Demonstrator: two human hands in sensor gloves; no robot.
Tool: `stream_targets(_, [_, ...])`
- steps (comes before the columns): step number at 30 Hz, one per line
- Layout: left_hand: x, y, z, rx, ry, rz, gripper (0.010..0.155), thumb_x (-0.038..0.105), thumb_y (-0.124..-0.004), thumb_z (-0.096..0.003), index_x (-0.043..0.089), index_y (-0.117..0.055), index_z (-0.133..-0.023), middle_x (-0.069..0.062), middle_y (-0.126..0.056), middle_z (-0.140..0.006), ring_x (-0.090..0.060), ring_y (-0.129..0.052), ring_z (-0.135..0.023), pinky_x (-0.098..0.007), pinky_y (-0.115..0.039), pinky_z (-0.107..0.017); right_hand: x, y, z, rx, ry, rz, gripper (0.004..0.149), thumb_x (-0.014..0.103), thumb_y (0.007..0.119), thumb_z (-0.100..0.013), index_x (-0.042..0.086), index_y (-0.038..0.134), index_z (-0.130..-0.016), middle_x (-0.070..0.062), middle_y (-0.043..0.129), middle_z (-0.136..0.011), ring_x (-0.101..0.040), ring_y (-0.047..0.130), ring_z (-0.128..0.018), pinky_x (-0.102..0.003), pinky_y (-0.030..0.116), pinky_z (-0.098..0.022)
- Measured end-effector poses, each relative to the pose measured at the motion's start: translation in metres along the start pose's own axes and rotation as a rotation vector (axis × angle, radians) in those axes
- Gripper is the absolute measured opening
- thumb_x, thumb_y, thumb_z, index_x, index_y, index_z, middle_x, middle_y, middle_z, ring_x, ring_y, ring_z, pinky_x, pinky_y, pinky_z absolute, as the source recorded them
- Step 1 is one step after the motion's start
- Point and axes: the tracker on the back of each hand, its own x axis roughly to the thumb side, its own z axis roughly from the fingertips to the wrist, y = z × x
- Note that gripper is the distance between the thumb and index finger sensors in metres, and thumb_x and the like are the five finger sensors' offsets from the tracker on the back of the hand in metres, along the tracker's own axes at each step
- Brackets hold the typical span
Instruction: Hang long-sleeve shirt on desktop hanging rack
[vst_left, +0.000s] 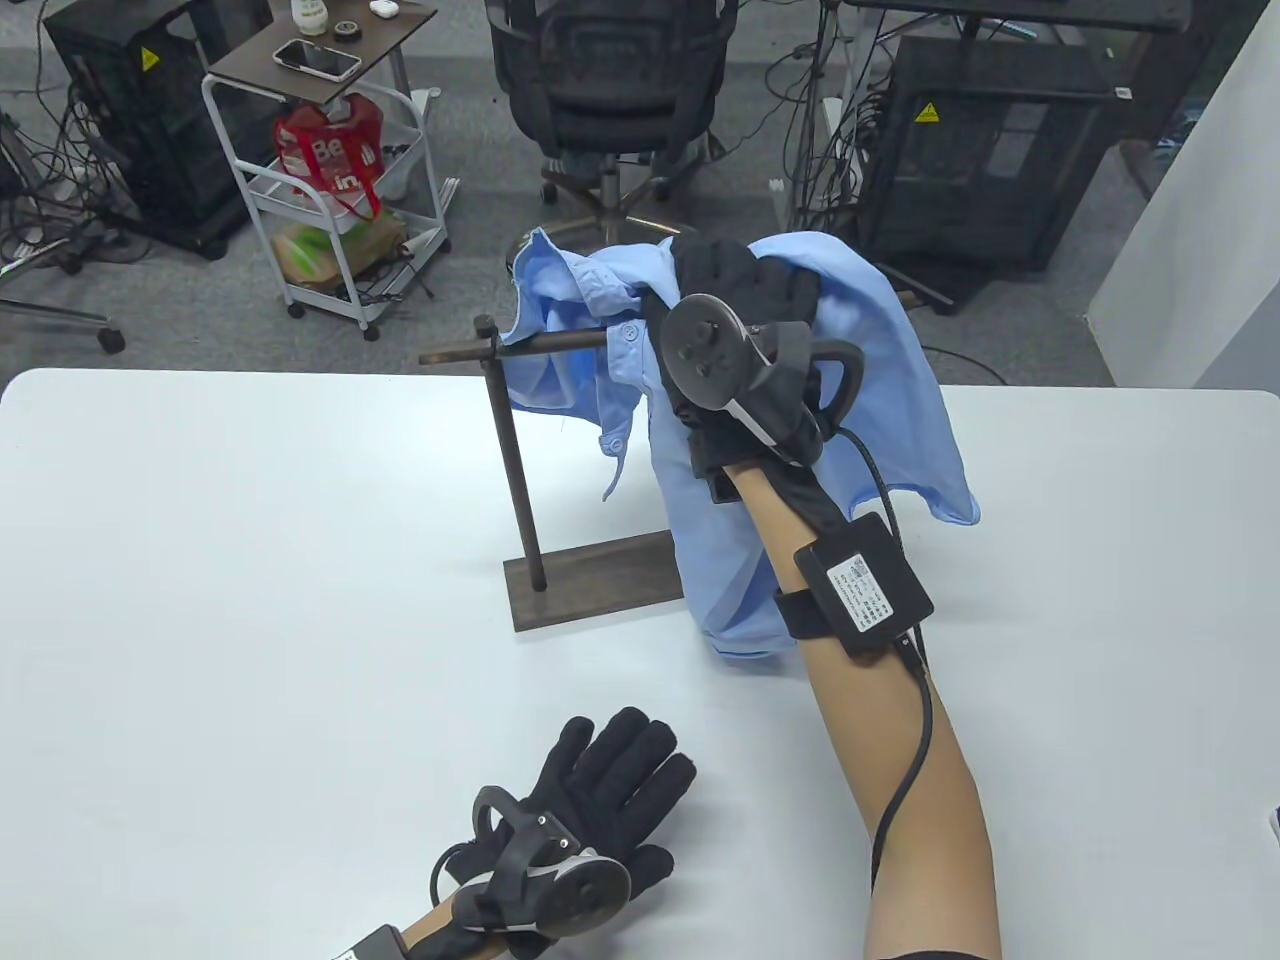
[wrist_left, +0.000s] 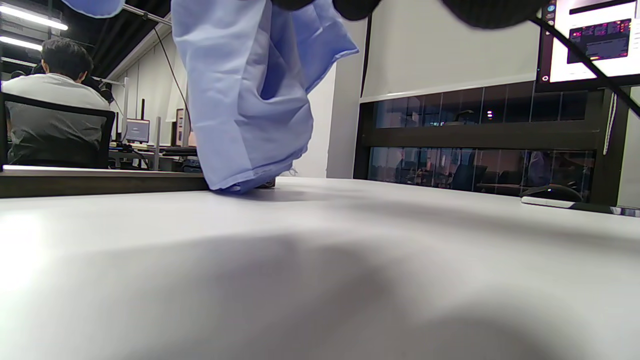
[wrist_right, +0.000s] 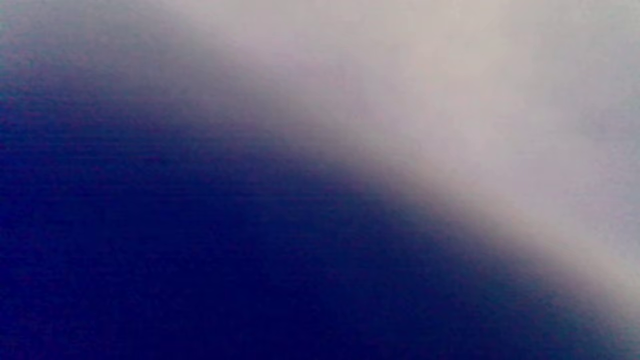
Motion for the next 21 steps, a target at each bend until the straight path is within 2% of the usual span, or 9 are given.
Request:
stream_targets(2, [0.000, 0.000, 0.000, -0.003, 0.000, -0.001, 0.081, 0.060, -0.065, -0.0405, 0.030, -0.039, -0.110, -0.002, -0.034, -0.119, -0.032, -0.034, -0.115, -0.066, -0.043, -0.080, 0.000, 0.002, -0.001, 0.026, -0.016, -0.001, 0.041, 0.043, 0.071, -0.056, 0.022, 0.077, -0.091, -0.016, 0.073, -0.105, -0.049, 0.070, -0.094, -0.075, 0.044, -0.069])
stream_targets(3, [0.000, 0.000, 0.000, -0.004, 0.000, -0.002, 0.081, 0.060, -0.065, -0.0404, 0.030, -0.039, -0.111, -0.002, -0.034, -0.119, -0.032, -0.034, -0.115, -0.066, -0.043, -0.080, -0.001, 0.003, -0.001, 0.046, -0.023, 0.011, 0.042, 0.045, 0.068, -0.057, 0.020, 0.080, -0.090, -0.015, 0.074, -0.105, -0.049, 0.068, -0.095, -0.075, 0.043, -0.069])
stream_targets(8, [0.001, 0.000, 0.000, -0.008, -0.003, -0.003, 0.081, 0.061, -0.065, -0.0404, 0.030, -0.040, -0.110, -0.002, -0.034, -0.119, -0.032, -0.033, -0.115, -0.066, -0.043, -0.080, 0.001, 0.004, -0.002, 0.118, -0.057, 0.082, 0.067, 0.060, 0.052, -0.055, 0.012, 0.084, -0.090, -0.019, 0.074, -0.107, -0.054, 0.062, -0.097, -0.078, 0.038, -0.069])
stream_targets(10, [0.001, 0.000, 0.000, -0.009, -0.003, -0.003, 0.081, 0.061, -0.065, -0.0404, 0.030, -0.040, -0.110, -0.002, -0.034, -0.119, -0.032, -0.034, -0.115, -0.066, -0.043, -0.080, 0.002, 0.004, -0.001, 0.142, -0.049, 0.079, 0.068, 0.061, 0.051, -0.055, 0.012, 0.081, -0.092, -0.020, 0.071, -0.109, -0.054, 0.060, -0.098, -0.078, 0.037, -0.069])
stream_targets(15, [0.000, -0.001, 0.000, -0.011, 0.002, 0.005, 0.081, 0.061, -0.065, -0.0403, 0.030, -0.040, -0.111, -0.002, -0.034, -0.119, -0.032, -0.034, -0.115, -0.066, -0.043, -0.080, 0.002, -0.010, 0.007, 0.065, -0.093, 0.095, 0.068, 0.061, 0.058, -0.054, 0.014, 0.075, -0.101, -0.020, 0.070, -0.110, -0.053, 0.064, -0.097, -0.075, 0.048, -0.067])
stream_targets(21, [0.001, -0.002, -0.001, -0.015, 0.004, 0.014, 0.081, 0.060, -0.065, -0.0403, 0.030, -0.040, -0.110, -0.002, -0.034, -0.119, -0.032, -0.034, -0.115, -0.066, -0.043, -0.080, -0.004, -0.052, 0.024, 0.031, -0.133, 0.012, 0.072, 0.062, 0.061, -0.054, 0.015, 0.063, -0.108, -0.021, 0.066, -0.113, -0.054, 0.070, -0.094, -0.073, 0.057, -0.065])
